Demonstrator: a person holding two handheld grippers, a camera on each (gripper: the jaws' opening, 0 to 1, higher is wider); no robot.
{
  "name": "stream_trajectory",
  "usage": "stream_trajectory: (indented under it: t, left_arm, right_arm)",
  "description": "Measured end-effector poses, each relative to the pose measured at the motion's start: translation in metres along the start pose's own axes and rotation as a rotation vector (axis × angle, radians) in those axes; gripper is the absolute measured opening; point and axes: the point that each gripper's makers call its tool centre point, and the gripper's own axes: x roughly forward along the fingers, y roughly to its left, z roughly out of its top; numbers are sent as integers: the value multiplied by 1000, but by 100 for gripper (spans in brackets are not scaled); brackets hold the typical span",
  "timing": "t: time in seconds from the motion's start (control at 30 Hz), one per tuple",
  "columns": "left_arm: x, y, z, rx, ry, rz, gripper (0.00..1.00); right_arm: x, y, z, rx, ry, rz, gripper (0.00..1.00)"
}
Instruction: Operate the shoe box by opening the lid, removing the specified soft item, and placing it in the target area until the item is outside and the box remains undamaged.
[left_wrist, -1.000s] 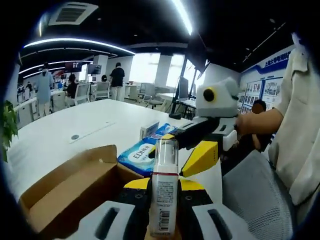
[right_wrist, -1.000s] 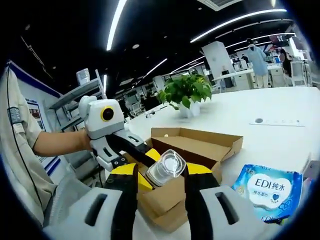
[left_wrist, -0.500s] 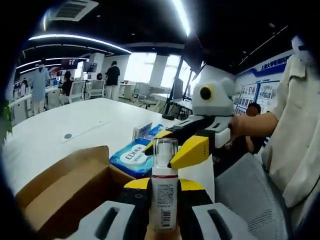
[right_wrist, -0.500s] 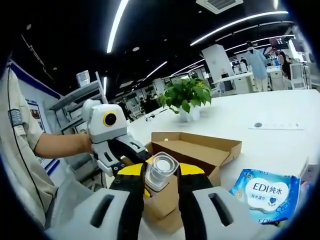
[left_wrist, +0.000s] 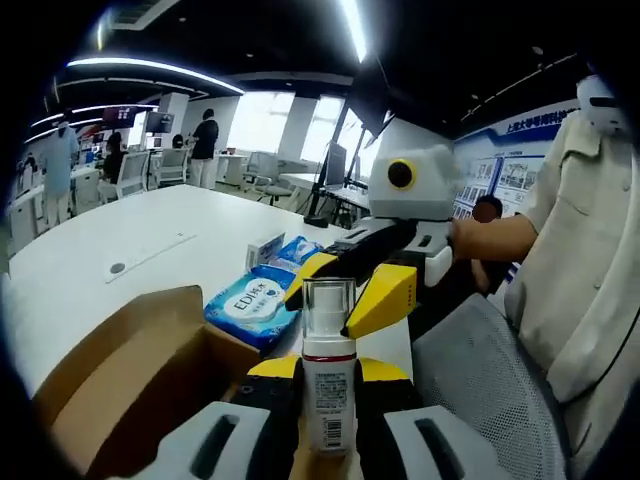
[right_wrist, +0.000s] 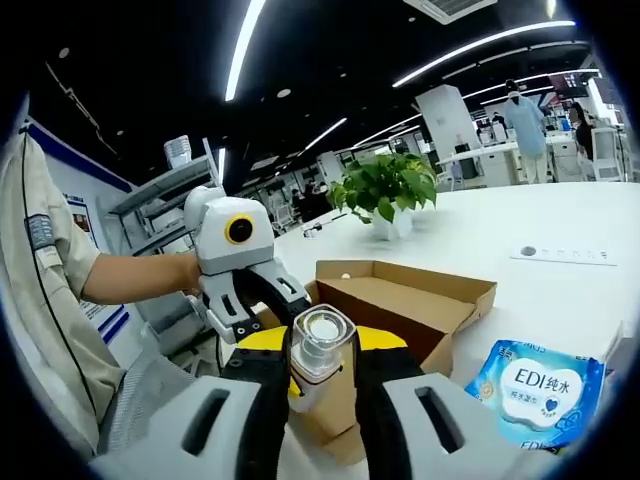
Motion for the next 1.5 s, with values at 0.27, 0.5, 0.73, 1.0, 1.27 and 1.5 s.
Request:
stream_trajectory:
  t: [0.27,0.5,0.73,1.0,1.27,1.5]
  left_arm:
    - [-1,5,1,32,19,15,20]
    - [-2,8,4,73,30,36,20]
    - [-3,11,8,109,29,65,28]
    - [-8,16,15,129,-3,112,39]
    - [-19,22,17,108,-29,160,49]
    - [-27,25,22,85,-70,211,60]
  right_arm:
    - [1,-1,3,-13,-1,-18,19]
    - [2,-3,7,-24,-5,-31,19]
    - [0,-5,15,-33,-22,-44,19]
    - [-2,-8,23,-56,-39,-53,19]
    - [-8,-14,31,-79,-44,-62,19]
    - [-19,-27,44,-99,-65,-90,19]
